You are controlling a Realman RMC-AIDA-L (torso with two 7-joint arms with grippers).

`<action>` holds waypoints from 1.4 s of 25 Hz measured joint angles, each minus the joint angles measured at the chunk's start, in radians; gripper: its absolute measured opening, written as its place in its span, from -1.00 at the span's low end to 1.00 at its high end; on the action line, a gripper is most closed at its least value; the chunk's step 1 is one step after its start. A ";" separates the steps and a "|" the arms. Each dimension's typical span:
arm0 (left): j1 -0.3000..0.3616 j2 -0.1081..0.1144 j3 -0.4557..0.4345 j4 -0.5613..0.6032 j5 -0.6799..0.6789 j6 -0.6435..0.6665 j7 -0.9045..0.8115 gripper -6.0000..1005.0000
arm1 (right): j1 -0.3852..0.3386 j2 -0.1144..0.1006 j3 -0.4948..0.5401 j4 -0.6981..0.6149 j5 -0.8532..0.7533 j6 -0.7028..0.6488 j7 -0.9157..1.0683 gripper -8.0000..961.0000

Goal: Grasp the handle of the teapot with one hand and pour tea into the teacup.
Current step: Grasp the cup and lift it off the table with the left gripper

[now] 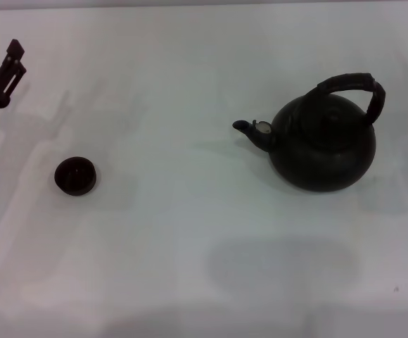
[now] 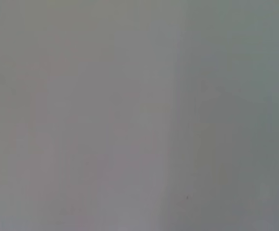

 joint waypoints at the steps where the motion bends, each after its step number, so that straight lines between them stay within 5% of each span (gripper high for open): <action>1: 0.000 0.001 0.002 0.002 0.000 -0.001 -0.012 0.54 | -0.001 0.000 0.000 0.000 0.000 0.000 0.000 0.83; 7: 0.004 0.008 0.019 0.057 0.047 0.041 -0.124 0.55 | -0.006 -0.001 0.000 0.008 -0.001 -0.002 0.000 0.83; 17: 0.147 0.006 0.021 0.568 0.426 0.372 -0.691 0.55 | -0.016 -0.003 0.001 0.008 -0.001 -0.015 0.000 0.83; 27: 0.247 0.007 0.015 0.993 0.869 0.403 -1.362 0.55 | -0.019 -0.003 0.001 0.009 0.000 -0.015 0.000 0.83; 35: 0.286 0.003 0.022 1.202 1.130 0.396 -1.645 0.55 | -0.019 -0.002 0.001 0.007 0.000 -0.009 0.000 0.83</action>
